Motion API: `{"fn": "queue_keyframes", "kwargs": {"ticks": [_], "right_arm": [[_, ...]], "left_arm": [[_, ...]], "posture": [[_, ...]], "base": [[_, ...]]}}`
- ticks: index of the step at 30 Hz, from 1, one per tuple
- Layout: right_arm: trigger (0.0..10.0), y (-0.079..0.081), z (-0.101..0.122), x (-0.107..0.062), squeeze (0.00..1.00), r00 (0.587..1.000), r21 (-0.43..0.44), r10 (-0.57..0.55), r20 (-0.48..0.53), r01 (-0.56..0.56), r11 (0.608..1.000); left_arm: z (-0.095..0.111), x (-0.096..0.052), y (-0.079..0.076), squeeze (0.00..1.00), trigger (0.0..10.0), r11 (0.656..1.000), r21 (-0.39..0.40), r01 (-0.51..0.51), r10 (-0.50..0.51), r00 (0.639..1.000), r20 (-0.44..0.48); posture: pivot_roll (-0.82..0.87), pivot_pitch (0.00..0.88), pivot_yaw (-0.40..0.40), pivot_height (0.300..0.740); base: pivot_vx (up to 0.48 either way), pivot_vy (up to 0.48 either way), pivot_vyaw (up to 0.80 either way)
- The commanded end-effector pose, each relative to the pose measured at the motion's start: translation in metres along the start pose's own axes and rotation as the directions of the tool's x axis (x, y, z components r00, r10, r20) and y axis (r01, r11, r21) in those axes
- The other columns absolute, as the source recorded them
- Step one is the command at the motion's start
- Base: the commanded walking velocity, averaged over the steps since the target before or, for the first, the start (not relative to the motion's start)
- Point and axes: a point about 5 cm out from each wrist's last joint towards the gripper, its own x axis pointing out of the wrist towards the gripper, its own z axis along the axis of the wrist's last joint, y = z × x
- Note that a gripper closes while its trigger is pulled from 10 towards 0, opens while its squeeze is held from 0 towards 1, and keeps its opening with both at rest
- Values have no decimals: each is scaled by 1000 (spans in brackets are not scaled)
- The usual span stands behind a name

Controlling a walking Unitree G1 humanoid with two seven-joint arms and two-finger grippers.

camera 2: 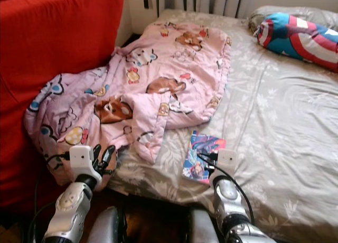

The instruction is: Clean up the room

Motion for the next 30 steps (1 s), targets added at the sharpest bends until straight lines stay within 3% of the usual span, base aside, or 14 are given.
{"fn": "queue_keyframes", "kwargs": {"ticks": [1, 4, 5, 7, 9, 10, 11, 15, 25, 27, 30], "right_arm": [[10000, -1, 2, 2, 0, 1000, 100, -16, -19, 18, 995], [10000, 1, 5, 3, 82, 1000, 110, -9, -13, 10, 994], [10000, 3, 7, 3, 969, 1000, 118, -2, -5, 3, 993], [10000, 6, 11, 4, 1000, 1000, 116, 13, 17, -15, 993], [10000, 10, 15, 4, 1000, 999, 76, 29, 42, -32, 997], [10000, 13, 17, 4, 561, 997, 29, 49, 58, -51, 998], [10000, 20, 20, 4, 0, 992, -53, 95, 89, -90, 995], [10000, 26, 23, 1, 0, 979, -115, 145, 146, -129, 985], [10000, 7, 20, -2, 0, 978, -141, 94, 185, -69, 988], [10000, 5, 18, -2, 0, 979, -138, 89, 183, -64, 988], [10000, 3, 16, -2, 0, 985, -46, 52, 167, -44, 998]], "left_arm": [[-2, -5, -2, 0, 10000, 1000, 14, 15, -15, 1000, -11], [-2, -7, -1, 0, 10000, 1000, 16, 15, -14, 1000, -13], [-2, -9, 0, 0, 10000, 1000, 20, 14, -14, 1000, -14], [-2, -9, 2, 0, 10000, 1000, 25, 14, -13, 1000, -18], [-1, -9, 4, 0, 10000, 1000, 30, 11, -11, 1000, -20], [-1, -9, 4, 0, 10000, 999, 30, 10, -10, 1000, -20], [0, -9, 4, 0, 10000, 999, 31, 10, -9, 1000, -20], [0, -8, 1, 0, 10000, 999, 30, 11, -10, 1000, -21], [-1, -7, 0, 0, 10000, 1000, 23, 11, -11, 1000, -25], [-1, -7, -1, 0, 10000, 1000, 23, 13, -12, 1000, -25], [-1, -7, -2, 0, 10000, 999, 27, 18, -17, 999, -27]], "posture": [[-1, 172, -14, 601], [1, 177, -11, 601], [7, 187, -8, 601], [10, 192, -7, 601], [11, 203, -5, 601], [10, 205, -5, 601], [8, 206, -4, 601], [4, 206, -6, 601], [-8, 206, -8, 571], [-6, 206, -8, 561], [-4, 209, -7, 561]], "base": [[0, 0, 0], [0, 0, 0], [0, 0, 0], [0, 0, 0], [0, 0, 0], [0, 0, 0], [0, 0, 0], [0, 0, 0], [0, 0, 0], [0, 0, 0], [0, 0, 0]]}}
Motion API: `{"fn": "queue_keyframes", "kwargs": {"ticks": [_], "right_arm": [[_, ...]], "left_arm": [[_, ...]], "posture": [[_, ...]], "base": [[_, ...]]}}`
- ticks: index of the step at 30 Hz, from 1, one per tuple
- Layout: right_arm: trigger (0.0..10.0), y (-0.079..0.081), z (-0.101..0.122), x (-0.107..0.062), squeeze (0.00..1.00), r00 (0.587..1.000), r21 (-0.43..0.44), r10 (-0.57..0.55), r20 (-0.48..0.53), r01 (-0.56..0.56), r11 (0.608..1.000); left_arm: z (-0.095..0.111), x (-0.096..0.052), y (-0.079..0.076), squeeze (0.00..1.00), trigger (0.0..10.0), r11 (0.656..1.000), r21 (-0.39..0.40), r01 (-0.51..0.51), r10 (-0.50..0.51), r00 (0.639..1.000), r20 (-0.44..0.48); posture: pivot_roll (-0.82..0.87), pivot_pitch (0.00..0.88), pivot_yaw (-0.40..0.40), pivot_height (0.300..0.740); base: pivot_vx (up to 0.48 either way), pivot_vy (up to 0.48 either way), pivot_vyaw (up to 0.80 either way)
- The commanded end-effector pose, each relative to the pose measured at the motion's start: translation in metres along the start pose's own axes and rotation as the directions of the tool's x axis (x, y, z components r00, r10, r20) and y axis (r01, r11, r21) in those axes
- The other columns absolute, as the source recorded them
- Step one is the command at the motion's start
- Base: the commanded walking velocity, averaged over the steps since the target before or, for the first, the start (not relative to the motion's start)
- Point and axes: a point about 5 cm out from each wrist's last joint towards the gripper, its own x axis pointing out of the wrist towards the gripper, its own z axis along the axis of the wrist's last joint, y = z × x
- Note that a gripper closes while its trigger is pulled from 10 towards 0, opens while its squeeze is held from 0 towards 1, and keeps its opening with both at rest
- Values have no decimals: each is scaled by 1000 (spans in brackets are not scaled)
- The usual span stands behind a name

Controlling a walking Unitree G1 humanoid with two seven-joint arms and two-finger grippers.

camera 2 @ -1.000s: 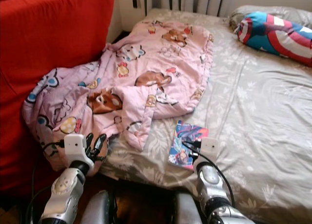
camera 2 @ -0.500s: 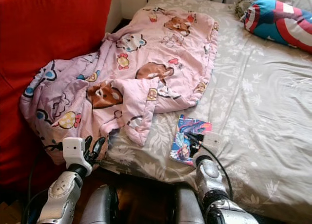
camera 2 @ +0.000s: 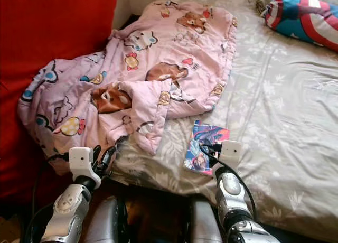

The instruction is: Clean up the room

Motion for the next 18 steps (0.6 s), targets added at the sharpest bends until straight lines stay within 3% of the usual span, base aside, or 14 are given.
{"fn": "queue_keyframes", "kwargs": {"ticks": [1, 6, 11, 18], "right_arm": [[10000, -1, -8, -2, 0, 998, 57, -22, -51, 25, 998], [10000, 5, -6, 0, 0, 999, 82, -7, -53, 11, 997], [10000, 7, -4, 4, 0, 996, 236, -16, -85, 35, 971], [10000, 5, 0, 7, 0, 995, 301, -33, -91, 59, 952]], "left_arm": [[-4, -3, -1, 0, 10000, 1000, 17, 7, -6, 1000, -27], [-4, -4, 0, 0, 10000, 1000, 19, 5, -4, 1000, -26], [-4, -11, 3, 0, 10000, 1000, 25, -4, 4, 1000, -28], [-6, -18, 4, 0, 10000, 1000, 31, -6, 7, 999, -43]], "posture": [[3, 213, -6, 561], [10, 216, -5, 561], [33, 236, 1, 561], [42, 258, 8, 561]], "base": [[0, 0, 0], [0, 0, 0], [0, 0, 0], [0, 0, 0]]}}
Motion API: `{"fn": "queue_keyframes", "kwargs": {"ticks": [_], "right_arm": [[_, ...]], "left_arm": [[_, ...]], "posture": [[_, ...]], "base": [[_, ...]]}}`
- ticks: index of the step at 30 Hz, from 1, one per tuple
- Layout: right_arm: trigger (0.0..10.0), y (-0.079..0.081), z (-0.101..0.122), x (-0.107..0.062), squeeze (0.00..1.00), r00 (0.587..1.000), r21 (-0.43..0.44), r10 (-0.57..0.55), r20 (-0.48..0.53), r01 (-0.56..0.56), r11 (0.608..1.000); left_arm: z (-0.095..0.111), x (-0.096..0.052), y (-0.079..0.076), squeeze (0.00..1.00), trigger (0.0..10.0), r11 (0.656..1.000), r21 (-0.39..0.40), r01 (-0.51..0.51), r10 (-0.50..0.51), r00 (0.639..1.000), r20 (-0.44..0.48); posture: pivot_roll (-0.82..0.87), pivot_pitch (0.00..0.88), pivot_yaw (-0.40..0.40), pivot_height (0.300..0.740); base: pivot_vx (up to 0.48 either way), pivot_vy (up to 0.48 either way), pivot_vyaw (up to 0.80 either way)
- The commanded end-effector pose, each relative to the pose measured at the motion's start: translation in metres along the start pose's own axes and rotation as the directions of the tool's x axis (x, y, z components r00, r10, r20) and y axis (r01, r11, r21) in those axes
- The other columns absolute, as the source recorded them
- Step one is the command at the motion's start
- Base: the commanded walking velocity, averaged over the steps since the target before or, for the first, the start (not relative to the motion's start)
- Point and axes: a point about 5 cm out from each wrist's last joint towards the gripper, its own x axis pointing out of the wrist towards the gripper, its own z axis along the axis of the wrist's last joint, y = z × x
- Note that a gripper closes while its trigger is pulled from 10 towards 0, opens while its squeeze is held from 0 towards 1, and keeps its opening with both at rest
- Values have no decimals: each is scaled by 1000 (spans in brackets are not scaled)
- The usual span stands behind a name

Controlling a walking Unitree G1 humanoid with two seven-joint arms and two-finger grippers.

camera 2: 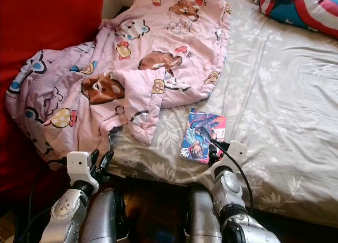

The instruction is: Clean up the room

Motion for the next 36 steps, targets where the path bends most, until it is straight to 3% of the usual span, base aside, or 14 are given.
{"fn": "queue_keyframes", "kwargs": {"ticks": [1, 12, 16, 25, 28, 36], "right_arm": [[10000, -5, -8, -2, 0, 999, 22, -24, -36, 25, 999], [10000, -9, -10, -3, 0, 997, 47, -53, -47, 56, 997], [10000, -15, -11, -3, 0, 994, 92, -88, -66, 93, 991], [10000, -25, -18, -8, 0, 989, 92, -112, -94, 121, 988], [10000, -25, -26, -10, 0, 986, 126, -100, -133, 117, 985], [10000, -10, -52, -19, 0, 967, 242, 61, -248, 1, 970]], "left_arm": [[-6, -6, 0, 0, 10000, 1000, 22, 5, -4, 999, -39], [-6, -18, 6, 0, 10000, 999, 34, -10, 12, 998, -60], [-6, -21, 6, 0, 10000, 999, 35, -9, 11, 998, -66], [-3, -23, 7, 0, 10000, 999, 39, -9, 12, 997, -73], [-3, -24, 8, 0, 10000, 999, 41, -10, 13, 997, -76], [-1, -27, 10, 0, 10000, 999, 49, -10, 14, 997, -82]], "posture": [[43, 260, 8, 561], [66, 298, 20, 561], [66, 301, 24, 561], [73, 306, 29, 561], [77, 306, 31, 561], [93, 309, 35, 561]], "base": [[0, 0, 0], [0, 0, 0], [0, 0, 0], [0, 0, 0], [0, 0, 0], [0, 0, 0]]}}
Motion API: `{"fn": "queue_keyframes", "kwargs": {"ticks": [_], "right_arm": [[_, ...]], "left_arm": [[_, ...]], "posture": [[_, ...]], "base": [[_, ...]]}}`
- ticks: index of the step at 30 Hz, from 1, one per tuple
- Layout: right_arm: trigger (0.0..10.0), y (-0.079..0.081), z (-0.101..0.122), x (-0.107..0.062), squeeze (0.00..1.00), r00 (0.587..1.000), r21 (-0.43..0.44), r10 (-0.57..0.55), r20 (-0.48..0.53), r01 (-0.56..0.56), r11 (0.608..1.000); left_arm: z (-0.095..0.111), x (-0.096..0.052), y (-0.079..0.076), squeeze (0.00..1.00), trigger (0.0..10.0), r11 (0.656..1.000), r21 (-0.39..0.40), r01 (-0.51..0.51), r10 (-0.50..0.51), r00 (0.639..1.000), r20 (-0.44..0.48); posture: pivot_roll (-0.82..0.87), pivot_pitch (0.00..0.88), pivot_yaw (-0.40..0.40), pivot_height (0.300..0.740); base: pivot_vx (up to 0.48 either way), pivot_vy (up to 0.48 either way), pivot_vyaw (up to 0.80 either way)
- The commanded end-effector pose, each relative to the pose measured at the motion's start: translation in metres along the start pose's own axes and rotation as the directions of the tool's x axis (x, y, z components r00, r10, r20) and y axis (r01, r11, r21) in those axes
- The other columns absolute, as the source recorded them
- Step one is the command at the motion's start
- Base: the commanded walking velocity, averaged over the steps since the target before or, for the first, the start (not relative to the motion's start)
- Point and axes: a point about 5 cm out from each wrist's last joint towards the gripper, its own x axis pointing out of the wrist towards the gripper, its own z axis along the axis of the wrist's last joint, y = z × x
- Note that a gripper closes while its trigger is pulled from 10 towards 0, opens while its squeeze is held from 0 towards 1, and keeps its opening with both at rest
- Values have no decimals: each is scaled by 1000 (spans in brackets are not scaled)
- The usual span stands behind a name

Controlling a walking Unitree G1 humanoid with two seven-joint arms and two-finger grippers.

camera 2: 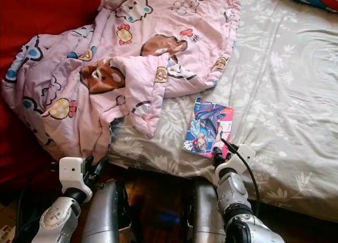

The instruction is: Clean up the room

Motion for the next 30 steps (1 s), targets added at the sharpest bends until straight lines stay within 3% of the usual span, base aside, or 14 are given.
{"fn": "queue_keyframes", "kwargs": {"ticks": [1, 11, 15, 17, 18, 30], "right_arm": [[10000, -6, -38, -10, 0, 989, 61, -5, -149, 14, 998], [10000, -11, -53, -17, 0, 980, 234, 24, -196, 23, 972], [10000, -10, -52, -17, 0, 981, 253, 46, -186, 2, 967], [9412, -10, -51, -17, 0, 983, 264, 51, -176, -3, 964], [0, -10, -50, -17, 0, 984, 269, 51, -170, -4, 963], [0, -11, -46, -15, 0, 987, 270, 58, -152, -15, 963]], "left_arm": [[-5, -6, 3, 0, 10000, 1000, 17, -9, 10, 999, -33], [-4, -7, 4, 0, 10000, 1000, 25, -7, 8, 999, -41], [-5, -7, 5, 0, 10000, 1000, 28, -9, 10, 999, -47], [-5, -7, 6, 0, 10000, 999, 30, -10, 11, 999, -49], [-5, -7, 6, 0, 10000, 999, 31, -10, 11, 999, -50], [-6, -4, 6, 0, 10000, 999, 31, -11, 13, 998, -57]], "posture": [[93, 309, 35, 561], [102, 311, 38, 561], [102, 311, 39, 561], [102, 310, 39, 561], [102, 310, 39, 561], [101, 303, 37, 561]], "base": [[0, 0, 0], [0, 0, 0], [0, 0, 0], [0, 0, 0], [0, 0, 0], [0, 0, 0]]}}
